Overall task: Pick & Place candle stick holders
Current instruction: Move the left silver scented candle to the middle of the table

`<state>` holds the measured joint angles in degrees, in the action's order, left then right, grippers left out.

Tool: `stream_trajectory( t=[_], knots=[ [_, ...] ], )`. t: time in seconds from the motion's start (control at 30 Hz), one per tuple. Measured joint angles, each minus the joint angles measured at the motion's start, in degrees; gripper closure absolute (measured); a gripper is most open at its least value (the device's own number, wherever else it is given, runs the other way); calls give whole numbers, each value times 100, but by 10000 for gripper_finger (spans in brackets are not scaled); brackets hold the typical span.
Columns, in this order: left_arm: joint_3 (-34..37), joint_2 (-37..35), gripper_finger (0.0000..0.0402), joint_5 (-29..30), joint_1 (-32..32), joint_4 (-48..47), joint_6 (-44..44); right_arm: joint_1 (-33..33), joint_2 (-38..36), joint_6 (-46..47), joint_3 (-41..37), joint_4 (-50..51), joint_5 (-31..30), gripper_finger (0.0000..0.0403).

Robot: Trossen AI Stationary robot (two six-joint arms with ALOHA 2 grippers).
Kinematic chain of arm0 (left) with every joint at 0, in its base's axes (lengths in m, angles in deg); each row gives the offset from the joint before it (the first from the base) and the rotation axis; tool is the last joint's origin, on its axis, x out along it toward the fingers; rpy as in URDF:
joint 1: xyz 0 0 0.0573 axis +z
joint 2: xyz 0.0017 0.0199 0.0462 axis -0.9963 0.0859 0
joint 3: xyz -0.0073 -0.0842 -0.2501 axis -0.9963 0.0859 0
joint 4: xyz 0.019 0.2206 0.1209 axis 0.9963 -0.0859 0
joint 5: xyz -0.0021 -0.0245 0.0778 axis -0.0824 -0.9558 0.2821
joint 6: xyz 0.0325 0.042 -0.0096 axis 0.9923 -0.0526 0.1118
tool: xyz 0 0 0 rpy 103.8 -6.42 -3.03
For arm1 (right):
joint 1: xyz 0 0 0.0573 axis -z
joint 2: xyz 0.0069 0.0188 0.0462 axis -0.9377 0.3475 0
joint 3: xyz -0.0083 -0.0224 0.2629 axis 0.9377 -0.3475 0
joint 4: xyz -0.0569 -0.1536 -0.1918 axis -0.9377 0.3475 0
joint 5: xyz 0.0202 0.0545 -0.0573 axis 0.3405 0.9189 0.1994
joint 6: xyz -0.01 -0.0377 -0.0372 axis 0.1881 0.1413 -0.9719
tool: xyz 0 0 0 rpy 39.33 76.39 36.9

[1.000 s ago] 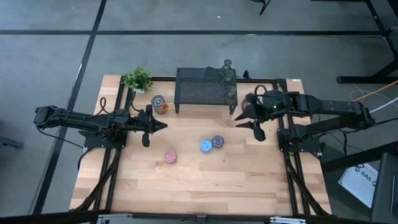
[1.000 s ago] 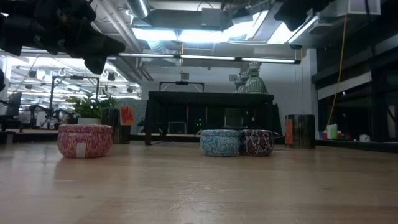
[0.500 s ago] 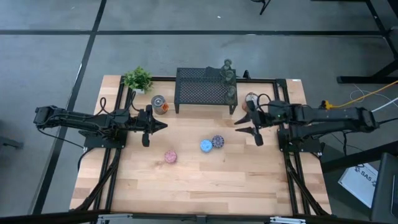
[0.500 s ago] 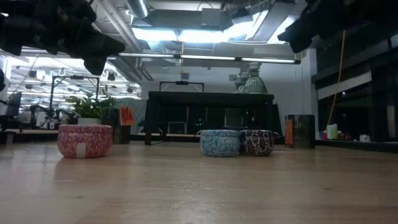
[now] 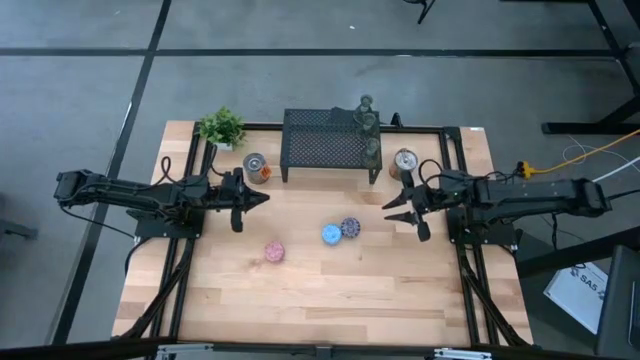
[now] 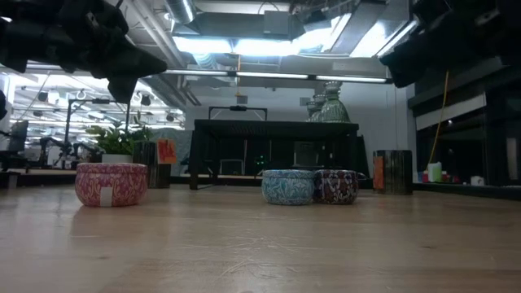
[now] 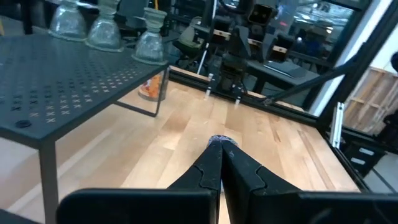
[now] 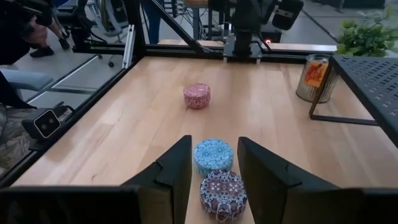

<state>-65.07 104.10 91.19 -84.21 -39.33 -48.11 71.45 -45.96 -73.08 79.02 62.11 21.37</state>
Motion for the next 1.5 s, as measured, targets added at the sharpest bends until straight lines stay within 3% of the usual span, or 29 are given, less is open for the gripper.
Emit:
stream_trajectory(
  t=[0.17,0.43,0.6,0.73,1.0,1.3,1.5],
  knots=[
    [0,73,363,-50,0,-49,81,0,-110,-78,-417,-542,14,271],
    [-6,99,261,253,0,-68,39,47,-115,22,-1158,-1727,-48,271],
    [-539,124,223,454,0,-1420,44,213,-115,227,-1556,-2435,-52,271],
    [-1075,208,217,622,0,-2335,80,321,-115,337,-1897,-3064,-49,271],
    [-1926,232,217,1010,-1,-3776,155,358,-234,432,-1908,-2992,327,271],
    [-2405,398,217,2504,56,-5012,-12,356,-260,386,-1908,-2914,597,271],
    [-2437,1011,212,1899,572,-5065,284,356,-260,388,-1906,-2725,597,271]
  ],
)
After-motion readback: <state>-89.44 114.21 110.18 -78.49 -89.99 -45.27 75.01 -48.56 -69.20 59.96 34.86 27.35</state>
